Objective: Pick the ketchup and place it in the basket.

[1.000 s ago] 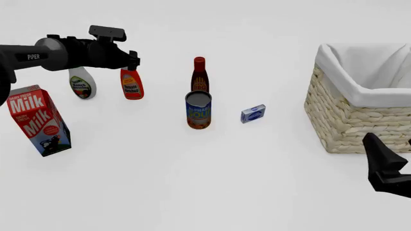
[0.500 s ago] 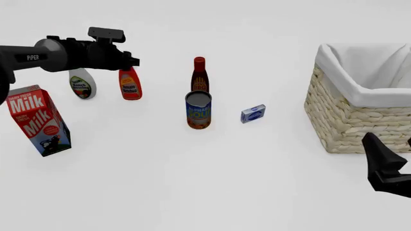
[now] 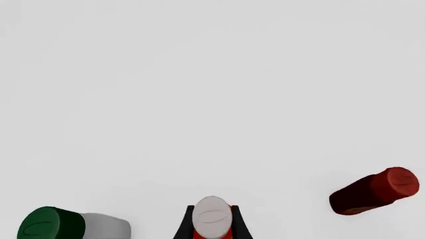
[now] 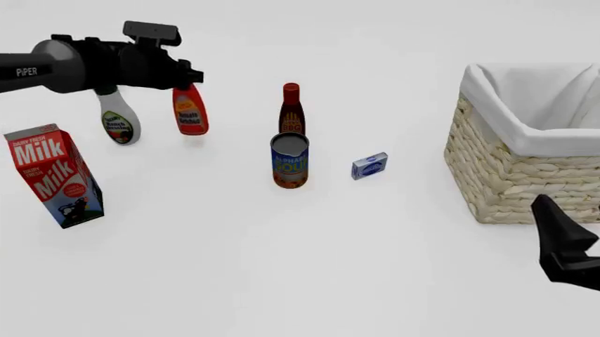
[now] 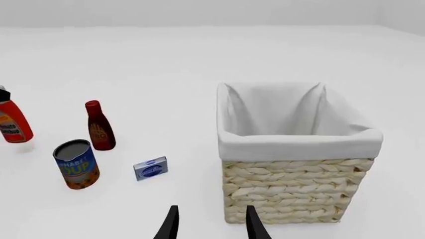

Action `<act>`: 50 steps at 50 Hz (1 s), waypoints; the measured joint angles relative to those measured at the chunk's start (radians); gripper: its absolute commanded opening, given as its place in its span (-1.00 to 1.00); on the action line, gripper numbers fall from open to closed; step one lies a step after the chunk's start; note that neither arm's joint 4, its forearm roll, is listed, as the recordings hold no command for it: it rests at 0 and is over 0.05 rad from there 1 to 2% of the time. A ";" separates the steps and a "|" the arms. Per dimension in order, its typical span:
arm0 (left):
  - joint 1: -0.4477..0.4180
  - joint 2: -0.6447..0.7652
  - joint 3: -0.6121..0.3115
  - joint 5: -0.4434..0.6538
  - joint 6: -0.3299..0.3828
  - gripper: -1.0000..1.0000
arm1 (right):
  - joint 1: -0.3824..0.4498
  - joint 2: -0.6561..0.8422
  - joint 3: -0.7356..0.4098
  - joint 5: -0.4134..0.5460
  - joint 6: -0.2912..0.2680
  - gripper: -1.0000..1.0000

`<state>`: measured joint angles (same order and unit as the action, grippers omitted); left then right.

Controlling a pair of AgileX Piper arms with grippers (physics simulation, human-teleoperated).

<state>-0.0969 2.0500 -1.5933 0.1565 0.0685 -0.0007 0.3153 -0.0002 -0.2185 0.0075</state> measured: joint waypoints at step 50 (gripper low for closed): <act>-0.075 -0.405 0.206 0.116 0.002 -1.00 | 0.008 -0.142 0.000 0.103 0.003 1.00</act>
<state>-0.1719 1.6452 -1.3875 0.2728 0.0702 0.0074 0.1731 -0.0004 -0.1151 0.0105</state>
